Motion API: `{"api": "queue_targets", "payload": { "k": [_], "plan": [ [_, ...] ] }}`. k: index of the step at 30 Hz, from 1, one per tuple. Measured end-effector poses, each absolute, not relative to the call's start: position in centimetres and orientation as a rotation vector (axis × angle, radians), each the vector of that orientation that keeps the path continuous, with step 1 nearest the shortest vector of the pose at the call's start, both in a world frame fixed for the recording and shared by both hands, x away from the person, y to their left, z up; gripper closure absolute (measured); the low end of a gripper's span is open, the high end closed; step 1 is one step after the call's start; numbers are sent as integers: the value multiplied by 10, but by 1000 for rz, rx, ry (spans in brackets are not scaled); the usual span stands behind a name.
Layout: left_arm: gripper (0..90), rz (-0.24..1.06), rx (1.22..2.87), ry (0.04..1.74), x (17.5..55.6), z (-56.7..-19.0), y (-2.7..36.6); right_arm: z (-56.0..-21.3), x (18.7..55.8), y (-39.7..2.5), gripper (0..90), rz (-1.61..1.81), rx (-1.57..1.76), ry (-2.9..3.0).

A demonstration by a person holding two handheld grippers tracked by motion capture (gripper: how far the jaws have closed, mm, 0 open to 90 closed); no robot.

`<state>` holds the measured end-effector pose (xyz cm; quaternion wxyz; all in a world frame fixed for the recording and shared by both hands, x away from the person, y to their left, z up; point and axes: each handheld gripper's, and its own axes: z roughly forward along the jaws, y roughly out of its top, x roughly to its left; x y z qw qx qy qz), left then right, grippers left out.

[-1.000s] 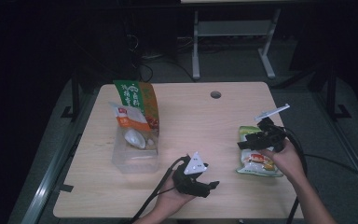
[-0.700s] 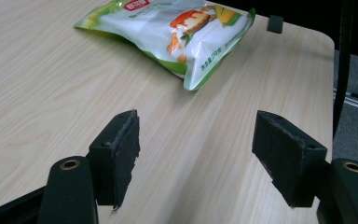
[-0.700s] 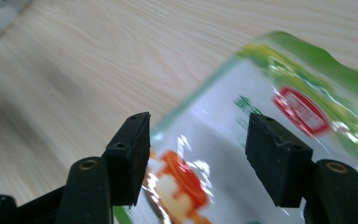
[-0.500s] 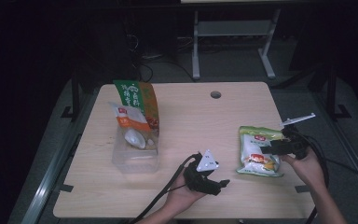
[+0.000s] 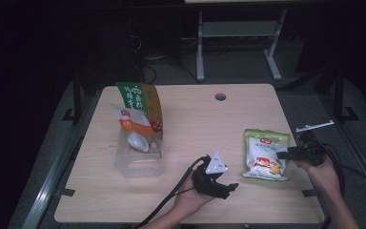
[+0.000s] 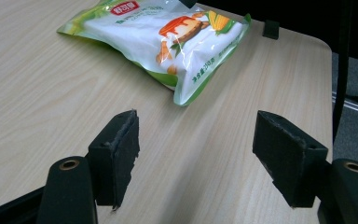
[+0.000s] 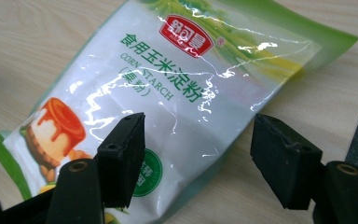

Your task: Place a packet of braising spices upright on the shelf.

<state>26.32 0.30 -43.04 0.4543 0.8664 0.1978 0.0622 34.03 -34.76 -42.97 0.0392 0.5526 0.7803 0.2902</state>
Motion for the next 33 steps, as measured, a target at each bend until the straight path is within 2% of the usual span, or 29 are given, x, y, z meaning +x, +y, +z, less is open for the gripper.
{"api": "queue_targets", "payload": {
  "k": [11, 23, 33],
  "plan": [
    [304, 156, 2145, 497, 264, -431, 4, -440, 346, -351, 373, 903, 1749, 2394],
    [303, 163, 2149, 510, 266, -431, 5, -446, 343, -352, 546, 1038, 1747, 2431],
    [294, 173, 2164, 530, 270, -431, 11, -448, 336, -339, 552, 1076, 1715, 2492]
  ]
}}
